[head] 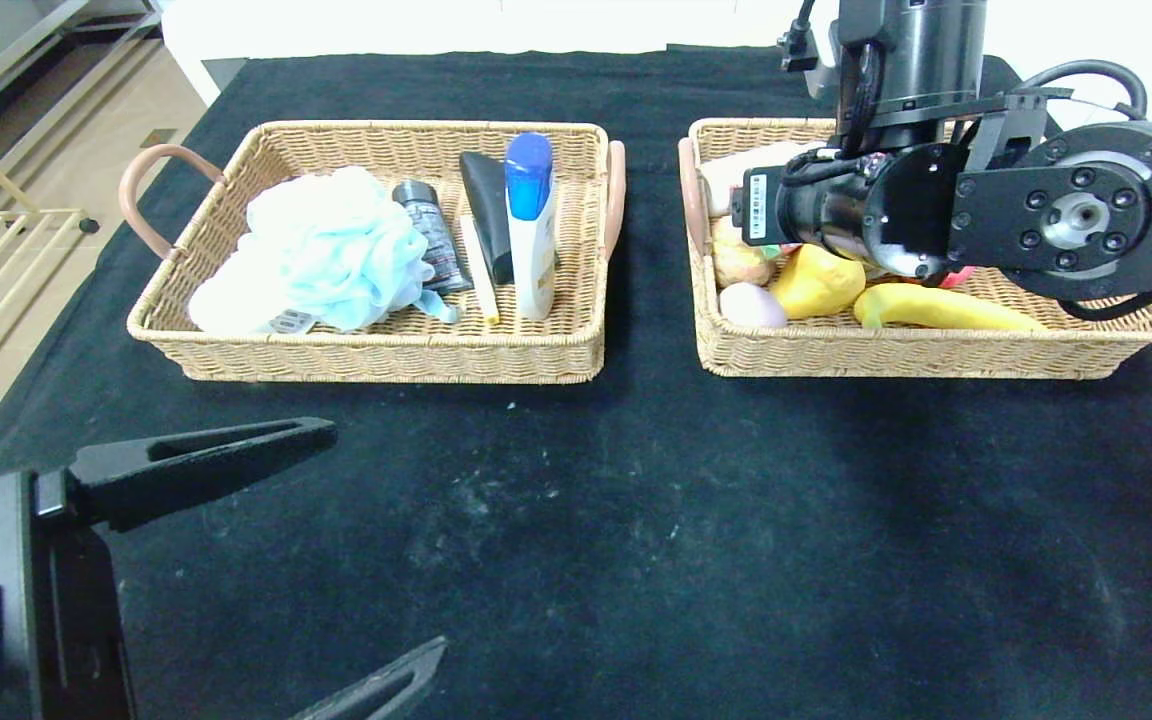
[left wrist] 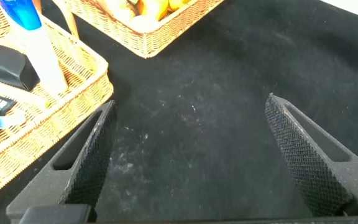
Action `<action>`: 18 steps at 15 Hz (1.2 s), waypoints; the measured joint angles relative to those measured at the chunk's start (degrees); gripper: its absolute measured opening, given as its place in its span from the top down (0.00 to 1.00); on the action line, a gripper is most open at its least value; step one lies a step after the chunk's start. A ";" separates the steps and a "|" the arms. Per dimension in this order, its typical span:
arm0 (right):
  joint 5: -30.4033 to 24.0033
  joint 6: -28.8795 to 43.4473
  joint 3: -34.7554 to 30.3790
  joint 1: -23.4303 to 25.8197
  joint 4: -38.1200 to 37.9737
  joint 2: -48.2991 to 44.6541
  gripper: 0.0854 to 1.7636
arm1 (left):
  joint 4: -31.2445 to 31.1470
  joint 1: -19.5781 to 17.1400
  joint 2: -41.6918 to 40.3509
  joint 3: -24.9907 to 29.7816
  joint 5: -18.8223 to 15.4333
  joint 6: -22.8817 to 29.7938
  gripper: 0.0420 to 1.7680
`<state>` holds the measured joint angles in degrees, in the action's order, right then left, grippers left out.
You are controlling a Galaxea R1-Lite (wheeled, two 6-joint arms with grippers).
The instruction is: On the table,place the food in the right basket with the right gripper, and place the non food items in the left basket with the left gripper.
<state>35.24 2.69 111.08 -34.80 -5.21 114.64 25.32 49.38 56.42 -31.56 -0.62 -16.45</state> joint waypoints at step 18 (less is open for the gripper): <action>-12.18 -5.41 -42.79 -3.06 -1.16 -34.95 0.05 | -0.16 -4.00 0.80 -0.27 8.25 0.44 0.03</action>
<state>23.06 -2.72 68.29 -37.86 -6.36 79.69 25.16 45.39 57.22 -31.83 7.63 -16.01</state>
